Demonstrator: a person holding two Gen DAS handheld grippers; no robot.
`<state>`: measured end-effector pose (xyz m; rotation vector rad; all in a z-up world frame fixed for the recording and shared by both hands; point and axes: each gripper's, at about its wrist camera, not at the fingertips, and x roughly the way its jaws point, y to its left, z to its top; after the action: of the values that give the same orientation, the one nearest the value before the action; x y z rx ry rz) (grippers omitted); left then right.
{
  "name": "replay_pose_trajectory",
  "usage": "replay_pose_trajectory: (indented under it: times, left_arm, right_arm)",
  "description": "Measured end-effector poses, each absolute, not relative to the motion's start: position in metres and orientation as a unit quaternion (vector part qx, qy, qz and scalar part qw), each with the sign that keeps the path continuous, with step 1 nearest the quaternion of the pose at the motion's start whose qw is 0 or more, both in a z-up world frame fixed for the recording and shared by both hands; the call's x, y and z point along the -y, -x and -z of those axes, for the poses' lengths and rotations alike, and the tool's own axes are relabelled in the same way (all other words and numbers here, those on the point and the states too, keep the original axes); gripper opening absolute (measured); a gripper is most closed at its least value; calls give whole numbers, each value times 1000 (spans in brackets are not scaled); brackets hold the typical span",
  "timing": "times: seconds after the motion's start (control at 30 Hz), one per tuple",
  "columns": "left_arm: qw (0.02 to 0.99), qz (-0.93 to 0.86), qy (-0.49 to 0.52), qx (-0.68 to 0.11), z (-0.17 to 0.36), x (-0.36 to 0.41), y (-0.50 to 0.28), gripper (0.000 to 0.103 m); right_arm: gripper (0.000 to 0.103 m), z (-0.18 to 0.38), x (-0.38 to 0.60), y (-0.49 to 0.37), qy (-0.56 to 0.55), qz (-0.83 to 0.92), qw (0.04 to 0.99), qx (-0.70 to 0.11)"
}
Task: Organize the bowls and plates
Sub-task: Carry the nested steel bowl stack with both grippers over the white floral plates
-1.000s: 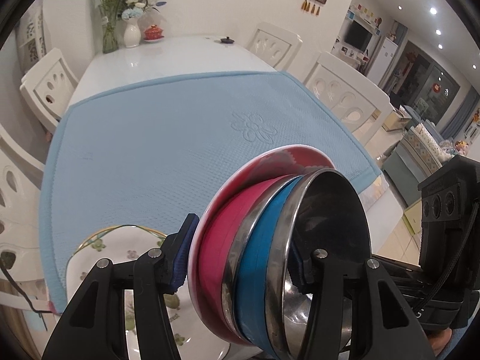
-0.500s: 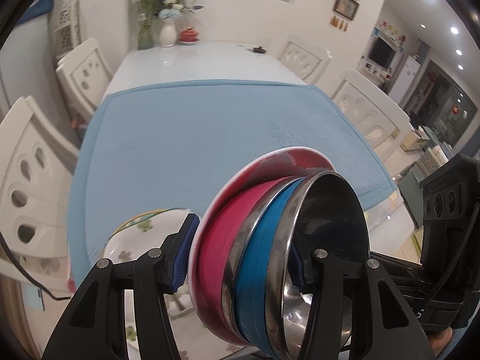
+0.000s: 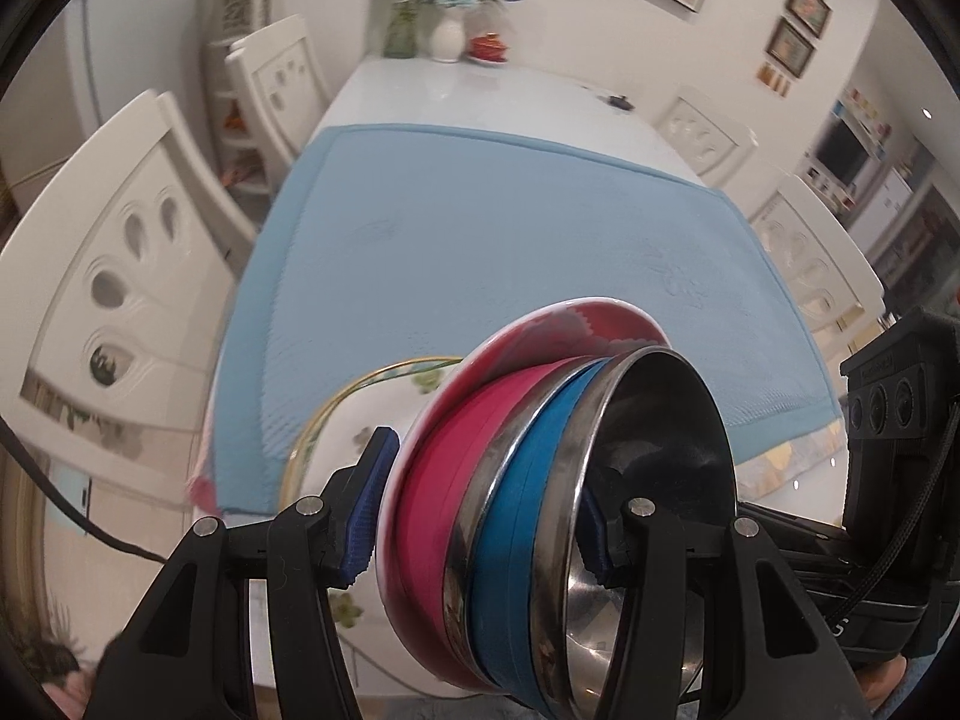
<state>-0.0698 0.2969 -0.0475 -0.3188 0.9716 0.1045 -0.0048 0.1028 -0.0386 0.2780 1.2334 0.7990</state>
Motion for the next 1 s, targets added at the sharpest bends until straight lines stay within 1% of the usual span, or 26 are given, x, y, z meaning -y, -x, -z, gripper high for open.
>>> replay_pose_trajectory:
  times: [0.2, 0.53, 0.73, 1.0]
  left_arm:
    - [862, -83, 172, -469, 53, -314, 81, 49]
    - [839, -112, 202, -492, 77, -332, 92, 51]
    - [829, -108, 203, -510, 87, -329, 89, 52]
    - [827, -105, 213, -510, 89, -333, 89, 53]
  right_arm:
    - [45, 45, -131, 3, -103, -389, 710, -578]
    - [45, 59, -167, 1, -62, -410, 679, -606]
    - [45, 64, -169, -4, -60, -403, 678, -612]
    - [45, 65, -175, -8, -56, -403, 678, -611]
